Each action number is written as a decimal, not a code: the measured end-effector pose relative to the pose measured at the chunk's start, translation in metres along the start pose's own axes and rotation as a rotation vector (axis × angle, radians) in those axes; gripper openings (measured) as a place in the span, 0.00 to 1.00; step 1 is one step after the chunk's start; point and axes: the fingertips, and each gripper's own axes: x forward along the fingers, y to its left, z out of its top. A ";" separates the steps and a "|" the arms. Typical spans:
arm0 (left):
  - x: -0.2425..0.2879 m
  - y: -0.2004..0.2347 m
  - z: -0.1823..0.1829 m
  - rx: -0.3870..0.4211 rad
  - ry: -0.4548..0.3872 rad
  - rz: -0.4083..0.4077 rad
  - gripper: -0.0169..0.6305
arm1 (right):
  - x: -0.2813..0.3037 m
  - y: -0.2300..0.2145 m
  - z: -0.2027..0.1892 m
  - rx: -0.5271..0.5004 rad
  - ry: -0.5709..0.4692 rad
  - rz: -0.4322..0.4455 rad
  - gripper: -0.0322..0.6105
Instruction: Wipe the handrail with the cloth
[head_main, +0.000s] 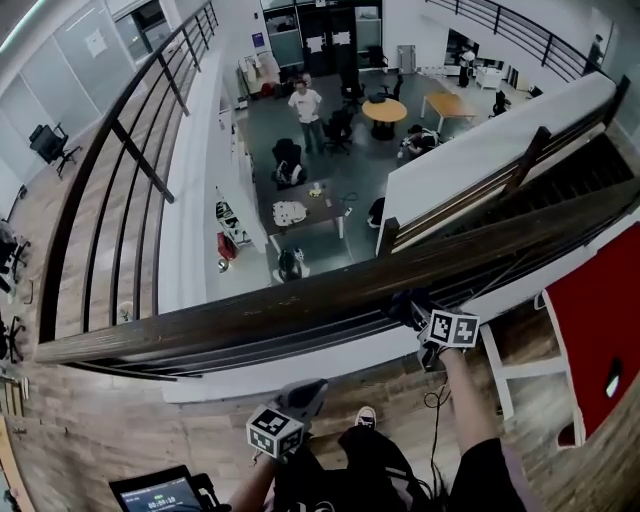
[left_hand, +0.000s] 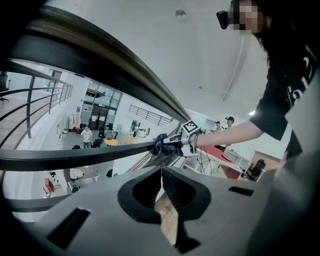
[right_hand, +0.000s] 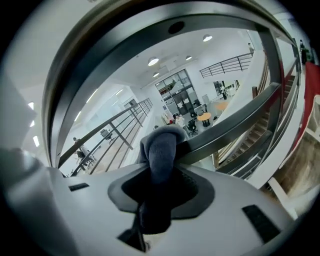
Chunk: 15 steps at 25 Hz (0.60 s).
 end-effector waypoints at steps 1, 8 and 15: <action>0.008 -0.006 0.001 0.000 0.005 -0.002 0.03 | -0.006 -0.018 0.009 -0.006 -0.003 -0.016 0.21; 0.051 -0.031 0.008 0.011 0.030 -0.013 0.03 | -0.043 -0.126 0.064 -0.010 -0.028 -0.116 0.21; 0.055 -0.033 0.008 0.021 0.052 0.002 0.03 | -0.073 -0.206 0.098 0.015 -0.041 -0.233 0.21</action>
